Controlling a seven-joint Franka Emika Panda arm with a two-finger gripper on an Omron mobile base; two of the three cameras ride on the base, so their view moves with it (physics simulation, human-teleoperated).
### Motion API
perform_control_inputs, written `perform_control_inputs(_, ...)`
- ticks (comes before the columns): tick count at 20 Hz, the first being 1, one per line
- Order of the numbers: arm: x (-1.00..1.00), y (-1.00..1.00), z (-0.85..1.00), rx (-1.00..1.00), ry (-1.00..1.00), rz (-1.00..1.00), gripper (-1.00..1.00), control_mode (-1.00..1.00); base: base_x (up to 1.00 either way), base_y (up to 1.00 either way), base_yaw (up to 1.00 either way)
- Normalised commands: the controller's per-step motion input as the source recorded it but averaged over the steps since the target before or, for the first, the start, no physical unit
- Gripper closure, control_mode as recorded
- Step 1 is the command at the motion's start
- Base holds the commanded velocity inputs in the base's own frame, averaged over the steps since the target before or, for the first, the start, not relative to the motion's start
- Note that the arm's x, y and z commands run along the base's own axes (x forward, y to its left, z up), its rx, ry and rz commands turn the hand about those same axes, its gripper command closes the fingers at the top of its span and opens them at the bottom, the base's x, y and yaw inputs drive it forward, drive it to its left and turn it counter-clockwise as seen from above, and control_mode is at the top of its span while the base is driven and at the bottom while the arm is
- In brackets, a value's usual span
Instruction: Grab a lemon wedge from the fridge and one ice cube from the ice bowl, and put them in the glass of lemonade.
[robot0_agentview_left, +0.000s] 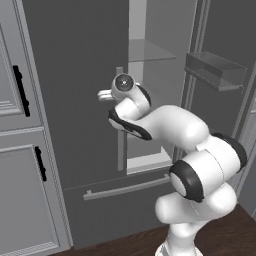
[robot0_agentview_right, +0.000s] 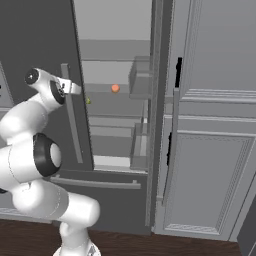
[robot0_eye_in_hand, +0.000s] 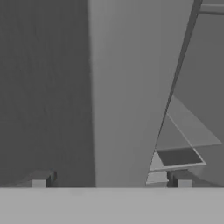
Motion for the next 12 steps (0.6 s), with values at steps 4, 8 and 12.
perform_control_inputs(4, 0.50, 0.00, 0.00, 0.00, -0.04, -0.01, -1.00, -1.00, 0.00, 0.00, 0.00)
perform_control_inputs(8, 0.55, 0.00, 0.08, 0.00, 0.06, -0.01, -1.00, -1.00, 0.00, 0.00, 0.00)
perform_control_inputs(12, 0.08, 0.00, 0.00, 0.00, 0.00, 0.00, 1.00, -1.00, 0.00, 0.00, 0.00)
